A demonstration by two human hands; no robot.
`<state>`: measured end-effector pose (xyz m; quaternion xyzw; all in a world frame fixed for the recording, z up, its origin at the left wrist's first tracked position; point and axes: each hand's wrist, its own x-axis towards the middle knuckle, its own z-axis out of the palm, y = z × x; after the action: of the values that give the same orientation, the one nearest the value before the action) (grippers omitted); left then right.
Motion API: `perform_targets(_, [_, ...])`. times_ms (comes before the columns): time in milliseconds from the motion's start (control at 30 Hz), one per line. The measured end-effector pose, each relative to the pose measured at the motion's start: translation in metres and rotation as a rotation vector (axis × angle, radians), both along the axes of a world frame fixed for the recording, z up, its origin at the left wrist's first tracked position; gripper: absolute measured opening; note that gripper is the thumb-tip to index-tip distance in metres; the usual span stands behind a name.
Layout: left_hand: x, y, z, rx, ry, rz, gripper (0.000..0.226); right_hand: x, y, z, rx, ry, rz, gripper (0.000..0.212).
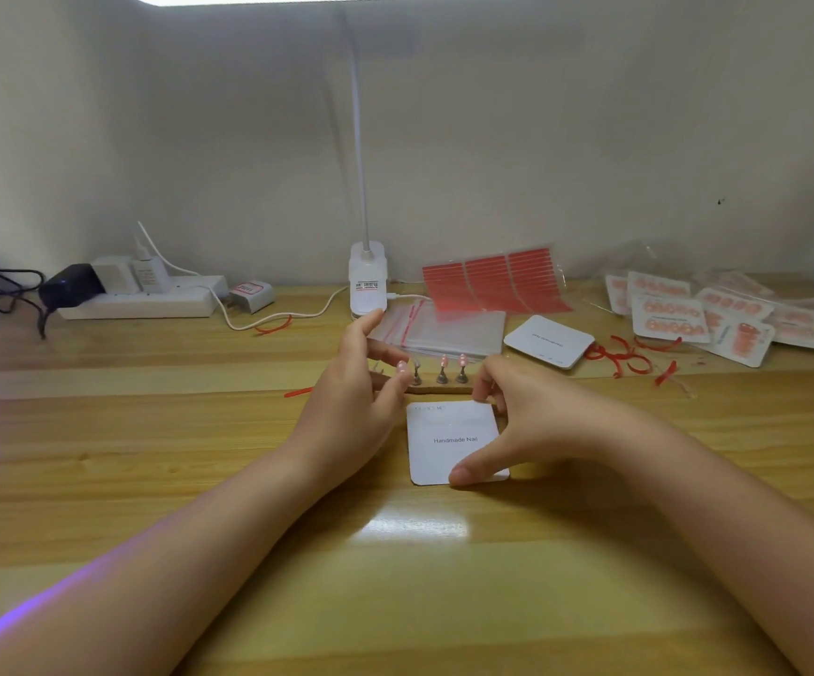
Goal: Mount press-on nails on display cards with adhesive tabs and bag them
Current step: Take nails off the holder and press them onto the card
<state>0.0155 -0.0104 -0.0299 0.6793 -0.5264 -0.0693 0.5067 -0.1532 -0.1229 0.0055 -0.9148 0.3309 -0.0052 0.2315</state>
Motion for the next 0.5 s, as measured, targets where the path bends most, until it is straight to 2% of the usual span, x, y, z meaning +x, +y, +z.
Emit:
perform_targets(167, [-0.003, 0.004, 0.003, -0.001, -0.048, -0.033, 0.070, -0.002, 0.004, -0.002, -0.112, -0.109, 0.007, 0.080])
perform_targets(367, [-0.001, 0.007, 0.007, -0.067, 0.108, -0.154, 0.074, -0.001, 0.009, -0.003, -0.309, -0.244, -0.005, 0.081])
perform_targets(433, [-0.001, 0.006, 0.008, -0.095, 0.174, -0.156, 0.073, 0.000, 0.010, -0.005, -0.281, -0.287, -0.022, 0.086])
perform_targets(500, [-0.001, 0.006, 0.009, -0.150, 0.247, -0.171, 0.070, 0.000, 0.014, -0.004, -0.116, -0.417, -0.097, 0.097])
